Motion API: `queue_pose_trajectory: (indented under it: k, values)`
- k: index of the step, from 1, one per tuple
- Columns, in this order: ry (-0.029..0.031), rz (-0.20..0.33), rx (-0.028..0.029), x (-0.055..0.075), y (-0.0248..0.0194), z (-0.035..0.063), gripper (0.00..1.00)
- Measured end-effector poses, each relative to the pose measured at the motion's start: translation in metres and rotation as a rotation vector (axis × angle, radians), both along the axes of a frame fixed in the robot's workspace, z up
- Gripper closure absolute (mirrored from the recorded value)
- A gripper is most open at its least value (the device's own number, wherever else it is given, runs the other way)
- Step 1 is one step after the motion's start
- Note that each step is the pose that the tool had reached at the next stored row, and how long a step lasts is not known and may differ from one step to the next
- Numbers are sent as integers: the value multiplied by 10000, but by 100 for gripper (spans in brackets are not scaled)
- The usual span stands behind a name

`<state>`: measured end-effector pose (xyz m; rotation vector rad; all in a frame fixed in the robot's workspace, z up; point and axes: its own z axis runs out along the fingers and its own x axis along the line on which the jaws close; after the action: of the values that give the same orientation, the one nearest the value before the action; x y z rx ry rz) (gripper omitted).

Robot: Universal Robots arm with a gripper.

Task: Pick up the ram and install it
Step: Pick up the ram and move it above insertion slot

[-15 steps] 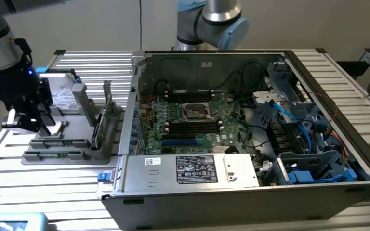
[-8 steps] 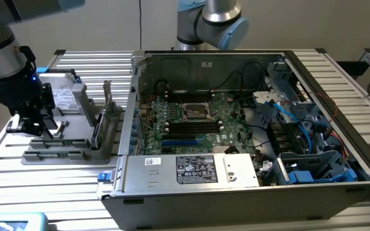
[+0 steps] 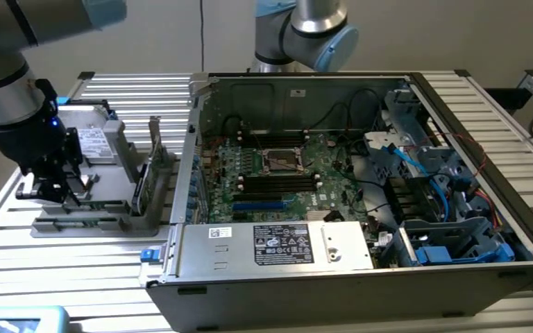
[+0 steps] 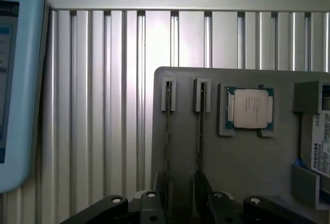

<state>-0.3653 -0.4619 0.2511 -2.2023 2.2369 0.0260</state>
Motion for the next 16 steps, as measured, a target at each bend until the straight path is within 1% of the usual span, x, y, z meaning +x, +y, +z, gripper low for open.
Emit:
queue_pose_trajectory:
  k: [7,13,16]
  values:
    - [-2,-2,1,-1,-50,-129,64]
    - [-1,-2,1,-1,-68,-237,64]
    - [0,-2,0,8,-69,-291,64]
